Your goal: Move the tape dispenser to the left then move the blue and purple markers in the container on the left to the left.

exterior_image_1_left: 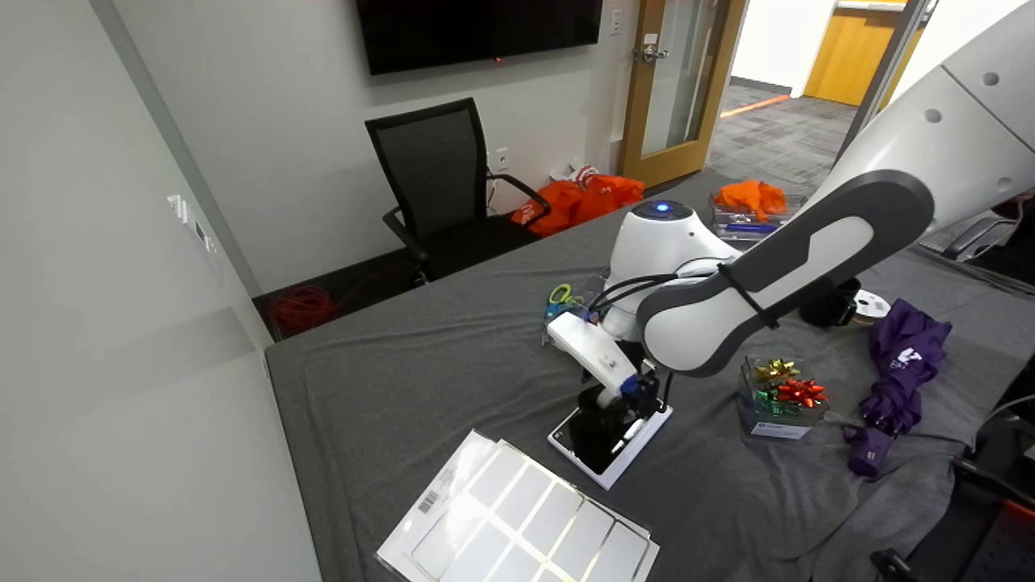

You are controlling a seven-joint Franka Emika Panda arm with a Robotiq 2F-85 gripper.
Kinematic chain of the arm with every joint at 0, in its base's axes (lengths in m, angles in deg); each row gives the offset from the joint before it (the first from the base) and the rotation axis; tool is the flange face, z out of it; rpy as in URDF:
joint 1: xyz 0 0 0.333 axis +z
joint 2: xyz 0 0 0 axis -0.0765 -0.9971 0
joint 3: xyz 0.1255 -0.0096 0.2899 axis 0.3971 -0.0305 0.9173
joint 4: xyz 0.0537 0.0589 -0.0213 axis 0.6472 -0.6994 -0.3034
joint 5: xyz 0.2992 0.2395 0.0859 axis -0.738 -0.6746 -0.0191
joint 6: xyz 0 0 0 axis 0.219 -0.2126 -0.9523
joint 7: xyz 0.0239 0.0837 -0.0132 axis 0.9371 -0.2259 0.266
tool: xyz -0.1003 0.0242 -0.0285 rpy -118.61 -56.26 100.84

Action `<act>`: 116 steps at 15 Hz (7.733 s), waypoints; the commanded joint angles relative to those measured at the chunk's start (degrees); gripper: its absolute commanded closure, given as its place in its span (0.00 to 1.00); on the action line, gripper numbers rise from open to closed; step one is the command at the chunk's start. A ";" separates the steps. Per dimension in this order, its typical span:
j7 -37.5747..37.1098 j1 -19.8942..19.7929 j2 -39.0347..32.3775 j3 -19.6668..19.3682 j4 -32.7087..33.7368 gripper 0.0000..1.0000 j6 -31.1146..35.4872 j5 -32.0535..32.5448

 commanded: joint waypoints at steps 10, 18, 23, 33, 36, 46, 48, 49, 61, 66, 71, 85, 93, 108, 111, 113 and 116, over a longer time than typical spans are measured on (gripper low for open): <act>19.22 -8.74 17.80 3.39 -15.03 0.00 3.39 -2.30; 43.85 -16.34 23.53 3.53 -19.59 0.00 5.38 -12.90; 52.29 -17.86 23.38 2.89 -19.97 0.00 7.81 -15.45; 58.55 -17.99 20.61 1.59 -19.41 0.00 17.64 -16.85; 60.56 -17.97 20.91 0.51 -20.08 0.00 17.67 -16.11; 59.81 -17.77 20.43 -2.24 -18.83 0.00 18.41 -15.35; 59.80 -17.72 20.43 -2.23 -18.83 0.00 18.48 -15.33; 59.79 -17.70 20.43 -2.23 -18.83 0.00 18.51 -15.33; 58.17 -19.51 15.19 -1.05 -13.34 0.00 23.79 -21.08; 54.61 -19.69 9.41 -1.57 -9.25 0.00 27.28 -21.55; 48.16 -14.45 3.52 -9.45 -4.79 0.00 25.41 -18.38; 30.34 -11.17 -3.06 -14.46 12.62 0.00 -2.98 -4.14; 31.04 -15.17 -6.57 -10.56 20.58 0.00 -13.28 -3.42; 57.52 -19.38 -13.02 -7.11 28.17 0.00 -12.44 -1.93; 58.52 -19.12 -13.94 -6.84 28.57 0.00 -11.51 -2.37; 58.93 -18.90 -14.49 -6.82 28.80 0.00 -11.89 -2.21; 59.18 -18.68 -15.27 -6.88 29.15 0.00 -11.95 -2.16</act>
